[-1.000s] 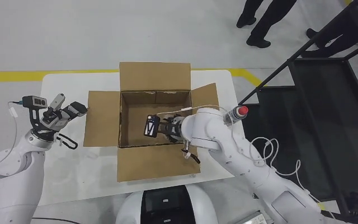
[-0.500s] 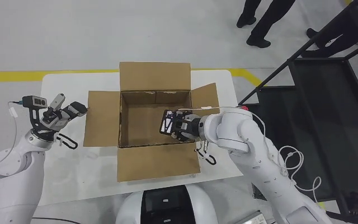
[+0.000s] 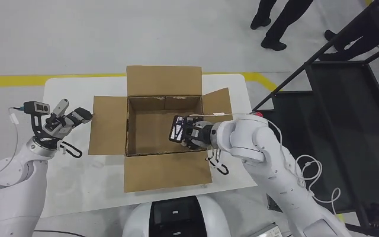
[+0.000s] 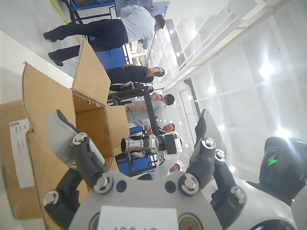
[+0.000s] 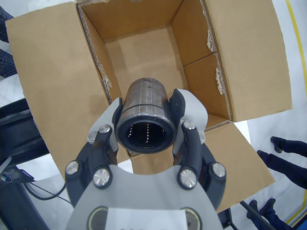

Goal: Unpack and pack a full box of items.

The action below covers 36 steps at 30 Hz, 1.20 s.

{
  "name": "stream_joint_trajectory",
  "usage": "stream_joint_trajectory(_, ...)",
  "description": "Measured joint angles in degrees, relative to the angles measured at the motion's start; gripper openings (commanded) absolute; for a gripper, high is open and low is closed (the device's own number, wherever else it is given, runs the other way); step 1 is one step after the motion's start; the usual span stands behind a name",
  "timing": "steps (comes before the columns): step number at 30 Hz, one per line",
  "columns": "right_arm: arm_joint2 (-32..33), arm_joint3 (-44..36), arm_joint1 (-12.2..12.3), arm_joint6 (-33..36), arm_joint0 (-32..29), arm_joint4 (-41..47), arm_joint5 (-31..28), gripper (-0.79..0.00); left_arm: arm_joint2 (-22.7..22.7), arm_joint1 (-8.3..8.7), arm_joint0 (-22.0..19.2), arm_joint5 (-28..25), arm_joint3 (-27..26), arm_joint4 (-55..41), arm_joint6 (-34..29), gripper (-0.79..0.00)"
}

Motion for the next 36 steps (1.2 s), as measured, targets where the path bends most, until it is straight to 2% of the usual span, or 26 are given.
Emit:
stream_joint_trajectory(4,6.1,-4.7,1.0,1.4,-2.1,5.0,1.1,-0.785,0.0,0.00,0.0,0.0,0.0,0.0,0.0,0.000)
stream_joint_trajectory(11,24.8,-13.7,3.3,7.2,-10.4,17.2,2.3,-0.785,0.0,0.00,0.0,0.0,0.0,0.0,0.0,0.000)
stream_joint_trajectory(17,40.5,-15.6,4.5,6.6,-19.7,25.2,2.5,-0.785,0.0,0.00,0.0,0.0,0.0,0.0,0.0,0.000)
stream_joint_trajectory(20,45.5,-15.5,4.7,5.7,-24.2,27.4,2.0,-0.785,0.0,0.00,0.0,0.0,0.0,0.0,0.0,0.000)
stream_joint_trajectory(24,47.9,-14.7,4.9,3.2,-27.3,28.3,2.1,-0.785,0.0,0.00,0.0,0.0,0.0,0.0,0.0,0.000)
stream_joint_trajectory(36,47.8,-14.7,4.8,3.3,-27.2,28.3,2.1,-0.785,0.0,0.00,0.0,0.0,0.0,0.0,0.0,0.000)
